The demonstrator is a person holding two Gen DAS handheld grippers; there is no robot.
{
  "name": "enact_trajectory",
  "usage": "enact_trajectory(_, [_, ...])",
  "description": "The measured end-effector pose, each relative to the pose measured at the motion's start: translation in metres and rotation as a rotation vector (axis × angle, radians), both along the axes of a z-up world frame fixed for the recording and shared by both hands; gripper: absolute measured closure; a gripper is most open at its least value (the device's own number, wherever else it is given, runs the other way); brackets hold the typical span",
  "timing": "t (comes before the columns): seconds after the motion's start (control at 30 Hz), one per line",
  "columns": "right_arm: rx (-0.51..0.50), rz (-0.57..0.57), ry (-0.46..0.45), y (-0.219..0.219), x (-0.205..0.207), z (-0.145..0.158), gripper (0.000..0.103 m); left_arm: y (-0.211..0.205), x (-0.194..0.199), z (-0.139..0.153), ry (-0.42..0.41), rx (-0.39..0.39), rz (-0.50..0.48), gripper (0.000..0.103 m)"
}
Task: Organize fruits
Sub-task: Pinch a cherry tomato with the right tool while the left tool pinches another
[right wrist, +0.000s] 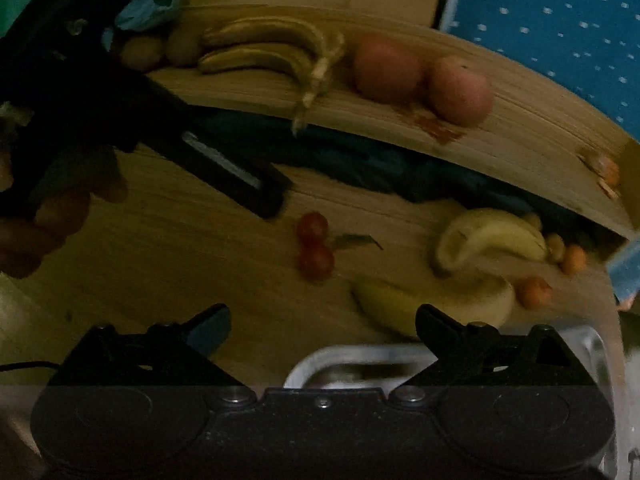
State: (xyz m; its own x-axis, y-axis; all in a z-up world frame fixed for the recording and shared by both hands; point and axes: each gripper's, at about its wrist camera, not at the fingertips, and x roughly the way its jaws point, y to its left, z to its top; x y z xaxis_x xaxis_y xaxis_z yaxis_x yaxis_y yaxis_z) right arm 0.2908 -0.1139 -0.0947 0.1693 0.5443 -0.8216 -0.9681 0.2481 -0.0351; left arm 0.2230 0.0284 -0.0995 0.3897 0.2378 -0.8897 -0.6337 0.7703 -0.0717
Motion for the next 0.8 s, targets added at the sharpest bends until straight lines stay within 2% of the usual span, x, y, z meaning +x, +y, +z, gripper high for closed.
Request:
enact_trajectory(0.17, [-0.011, 0.031, 0.05, 0.012, 0.009, -0.008, 0.01, -0.003, 0.019, -0.007, 0.012, -0.034, -0.054, 0.0])
enact_trajectory(0.33, [0.009, 0.057, 0.044, 0.019, 0.011, -0.01, 0.016, -0.002, 0.028, -0.009, -0.015, -0.07, -0.077, 0.002])
enact_trajectory(0.57, [-0.002, 0.081, 0.024, 0.032, 0.015, -0.016, 0.036, 0.005, 0.032, -0.011, -0.043, -0.13, -0.08, 0.027])
enact_trajectory(0.8, [-0.036, 0.105, 0.01, 0.043, 0.014, -0.025, 0.049, 0.007, 0.032, -0.014, -0.059, -0.185, -0.097, 0.053])
